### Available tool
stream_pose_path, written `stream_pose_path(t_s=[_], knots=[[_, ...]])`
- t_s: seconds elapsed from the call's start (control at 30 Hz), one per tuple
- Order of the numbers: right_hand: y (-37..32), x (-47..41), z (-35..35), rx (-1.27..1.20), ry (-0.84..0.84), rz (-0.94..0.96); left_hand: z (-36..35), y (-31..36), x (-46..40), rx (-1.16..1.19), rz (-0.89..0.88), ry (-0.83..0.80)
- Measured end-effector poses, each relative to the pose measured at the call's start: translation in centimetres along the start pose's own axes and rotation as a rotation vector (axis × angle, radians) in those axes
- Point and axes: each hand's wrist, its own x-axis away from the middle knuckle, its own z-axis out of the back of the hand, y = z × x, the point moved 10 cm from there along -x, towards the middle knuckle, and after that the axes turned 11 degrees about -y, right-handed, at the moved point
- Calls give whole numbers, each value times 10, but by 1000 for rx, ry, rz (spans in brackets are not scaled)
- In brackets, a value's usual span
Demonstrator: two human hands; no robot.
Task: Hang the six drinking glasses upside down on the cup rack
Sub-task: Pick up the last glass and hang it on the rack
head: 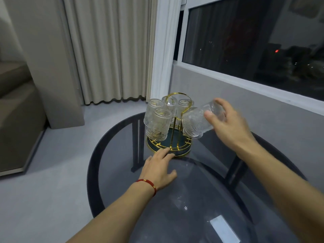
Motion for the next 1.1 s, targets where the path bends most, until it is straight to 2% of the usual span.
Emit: stream_pose_path(t_s=[0.17, 0.5, 0.77, 0.93, 1.1], knots=[[-30, -32, -17, 216, -56, 52, -2, 7, -2, -79, -25, 10], [-39, -61, -69, 423, -139, 10, -3, 4, -1, -50, -20, 9], [-24, -53, -98, 457, -208, -34, -2, 9, -1, -55, -21, 36], [-23, -52, -99, 480, -185, -42, -2, 10, 2, -64, -25, 34], [-19, -42, -100, 464, -233, -22, 0, 10, 8, -67, -64, 46]])
